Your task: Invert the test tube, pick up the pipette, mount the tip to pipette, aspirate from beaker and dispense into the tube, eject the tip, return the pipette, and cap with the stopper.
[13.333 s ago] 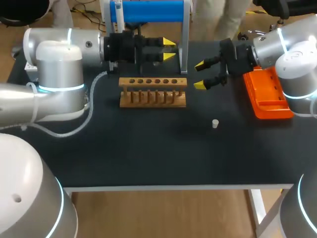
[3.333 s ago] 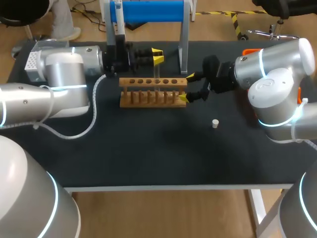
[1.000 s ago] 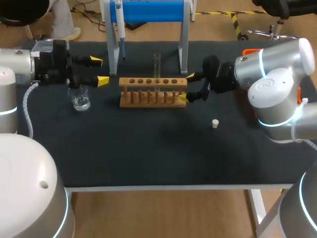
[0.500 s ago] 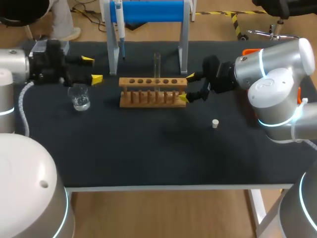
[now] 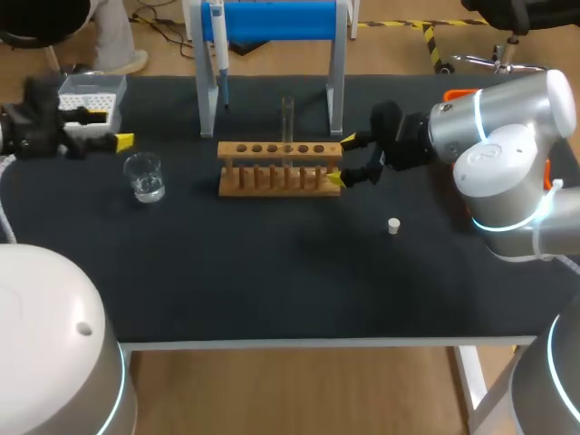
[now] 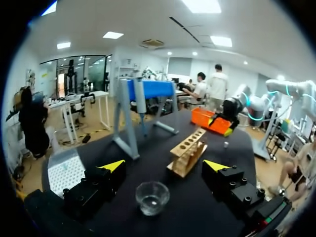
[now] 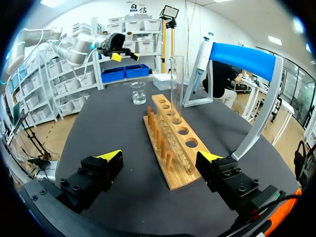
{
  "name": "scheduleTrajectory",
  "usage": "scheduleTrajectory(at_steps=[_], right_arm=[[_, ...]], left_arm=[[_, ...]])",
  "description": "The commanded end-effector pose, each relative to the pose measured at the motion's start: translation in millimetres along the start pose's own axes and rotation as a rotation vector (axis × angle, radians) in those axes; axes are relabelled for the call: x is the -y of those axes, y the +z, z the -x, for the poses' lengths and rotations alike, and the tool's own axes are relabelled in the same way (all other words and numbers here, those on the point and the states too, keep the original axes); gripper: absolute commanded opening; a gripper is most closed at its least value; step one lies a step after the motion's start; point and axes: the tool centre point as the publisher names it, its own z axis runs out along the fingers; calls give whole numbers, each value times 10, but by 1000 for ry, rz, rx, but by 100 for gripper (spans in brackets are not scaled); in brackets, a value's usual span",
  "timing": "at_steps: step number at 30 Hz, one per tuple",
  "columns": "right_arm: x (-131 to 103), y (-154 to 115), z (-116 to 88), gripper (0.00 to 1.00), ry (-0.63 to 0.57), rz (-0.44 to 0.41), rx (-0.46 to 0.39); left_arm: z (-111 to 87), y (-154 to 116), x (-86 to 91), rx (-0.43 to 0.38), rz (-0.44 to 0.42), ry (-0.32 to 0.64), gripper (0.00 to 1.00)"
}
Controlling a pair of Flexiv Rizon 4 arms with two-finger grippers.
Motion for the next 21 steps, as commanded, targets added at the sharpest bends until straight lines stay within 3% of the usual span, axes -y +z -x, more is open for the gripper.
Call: scheduleTrajectory(at_steps=[1,9,17,21], right_arm=[[3,-6,1,100,0,-1,-2],[3,-6,1,100,0,-1,-2],[3,-6,1,100,0,-1,-2],[3,-6,1,100,0,-1,-2]], left_arm=[[84,-101,-110,52,-5,-29,100],[387,-268,-341,286,21,-155,100],[485,-447,-425,507,64,-184,100],[506,-511,-426,577,69,-192,100]])
